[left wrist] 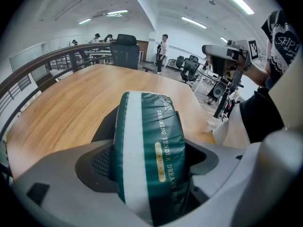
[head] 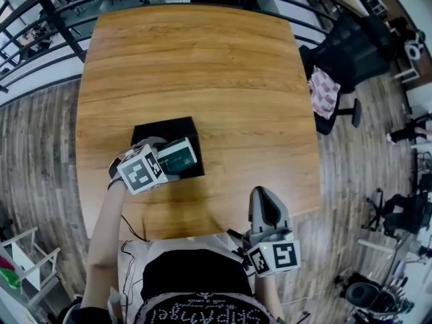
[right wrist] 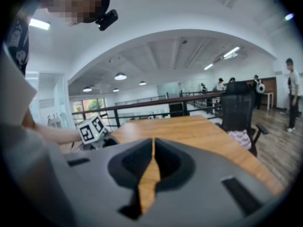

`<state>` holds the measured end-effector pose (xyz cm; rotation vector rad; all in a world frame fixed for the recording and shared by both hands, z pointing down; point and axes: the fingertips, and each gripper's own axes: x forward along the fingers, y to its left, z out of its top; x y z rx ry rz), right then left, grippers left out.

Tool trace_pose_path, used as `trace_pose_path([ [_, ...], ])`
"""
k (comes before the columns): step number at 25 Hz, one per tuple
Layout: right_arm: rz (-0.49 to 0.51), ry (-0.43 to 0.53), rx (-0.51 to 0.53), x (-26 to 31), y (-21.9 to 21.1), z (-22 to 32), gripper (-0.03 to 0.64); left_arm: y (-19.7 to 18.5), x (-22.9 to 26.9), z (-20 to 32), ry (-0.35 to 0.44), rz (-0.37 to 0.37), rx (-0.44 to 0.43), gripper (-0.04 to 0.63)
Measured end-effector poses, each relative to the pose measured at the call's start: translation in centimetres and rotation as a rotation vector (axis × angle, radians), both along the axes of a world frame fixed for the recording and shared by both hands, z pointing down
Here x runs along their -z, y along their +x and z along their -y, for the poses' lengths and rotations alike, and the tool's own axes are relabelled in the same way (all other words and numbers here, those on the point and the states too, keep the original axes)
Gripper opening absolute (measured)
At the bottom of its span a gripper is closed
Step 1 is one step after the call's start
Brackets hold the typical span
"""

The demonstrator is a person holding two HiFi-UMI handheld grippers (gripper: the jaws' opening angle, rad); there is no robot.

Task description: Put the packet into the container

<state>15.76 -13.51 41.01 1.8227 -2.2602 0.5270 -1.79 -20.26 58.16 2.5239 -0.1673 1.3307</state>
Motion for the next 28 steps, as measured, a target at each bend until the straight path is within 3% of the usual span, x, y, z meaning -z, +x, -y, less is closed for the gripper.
trace_pose_path([
  [9, -0.004, 0.000, -0.003, 0.2, 0.1, -0.2, 0.038, 0.1, 0.2, 0.0, 0.011, 0.025, 0.016, 0.400],
  [15, -0.005, 0.004, 0.002, 0.3, -0.2, -0.4, 0.038, 0.9, 2.5, 0.1, -0.023, -0.089, 0.076, 0.405],
  [28, -0.006, -0.017, 0.010, -0.2, -0.3, -0.8, 0.038, 0.9, 1.4, 0.1, 0.040, -0.034, 0.069, 0.403],
])
